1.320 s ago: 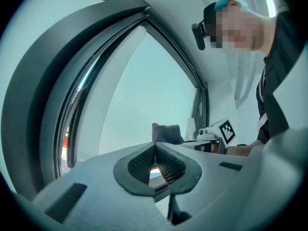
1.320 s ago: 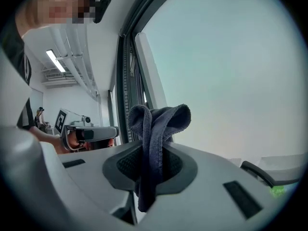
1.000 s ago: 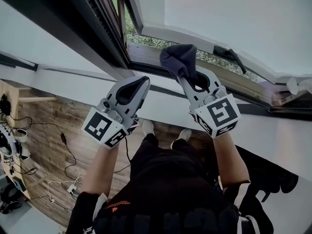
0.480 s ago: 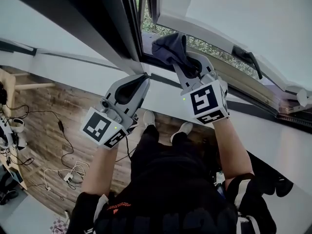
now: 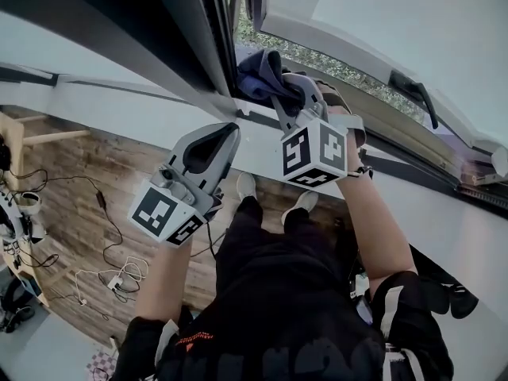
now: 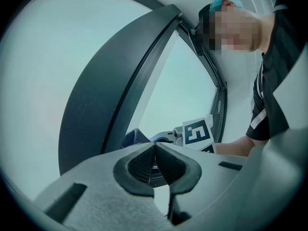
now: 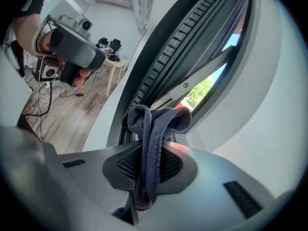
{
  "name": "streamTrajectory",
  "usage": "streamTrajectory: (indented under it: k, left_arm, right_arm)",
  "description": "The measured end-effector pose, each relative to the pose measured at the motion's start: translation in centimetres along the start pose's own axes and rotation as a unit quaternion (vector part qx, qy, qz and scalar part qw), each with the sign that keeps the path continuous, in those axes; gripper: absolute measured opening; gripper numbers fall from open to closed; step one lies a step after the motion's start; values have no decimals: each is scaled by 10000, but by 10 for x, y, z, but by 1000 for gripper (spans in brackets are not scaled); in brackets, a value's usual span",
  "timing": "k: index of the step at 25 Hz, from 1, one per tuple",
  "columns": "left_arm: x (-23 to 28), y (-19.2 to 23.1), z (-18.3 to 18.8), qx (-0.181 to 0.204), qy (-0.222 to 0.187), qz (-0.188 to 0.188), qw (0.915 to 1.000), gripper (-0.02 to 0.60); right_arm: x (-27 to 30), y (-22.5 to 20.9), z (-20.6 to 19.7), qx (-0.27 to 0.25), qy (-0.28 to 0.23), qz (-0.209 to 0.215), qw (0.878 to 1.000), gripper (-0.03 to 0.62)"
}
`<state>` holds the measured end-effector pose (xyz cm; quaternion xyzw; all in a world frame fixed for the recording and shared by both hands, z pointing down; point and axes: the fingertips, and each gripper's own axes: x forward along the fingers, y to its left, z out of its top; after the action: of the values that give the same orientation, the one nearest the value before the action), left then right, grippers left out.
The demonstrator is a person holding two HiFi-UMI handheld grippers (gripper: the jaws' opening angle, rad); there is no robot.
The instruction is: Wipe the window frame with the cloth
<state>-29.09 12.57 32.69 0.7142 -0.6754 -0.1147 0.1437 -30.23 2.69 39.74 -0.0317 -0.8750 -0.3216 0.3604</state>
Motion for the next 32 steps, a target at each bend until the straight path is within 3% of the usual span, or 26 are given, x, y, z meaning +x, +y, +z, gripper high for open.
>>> streamTrajectory:
  k: [11,32]
  left_arm:
    - [5,4,-10,-74,98,-18,9999,21]
    - [53,-42,-16,94,376,-479,9981,21]
  right_arm:
    - [14,16,-7,-568,228,18,9981,46]
    - [-27,11,-59,-90,270,-211,9994,46]
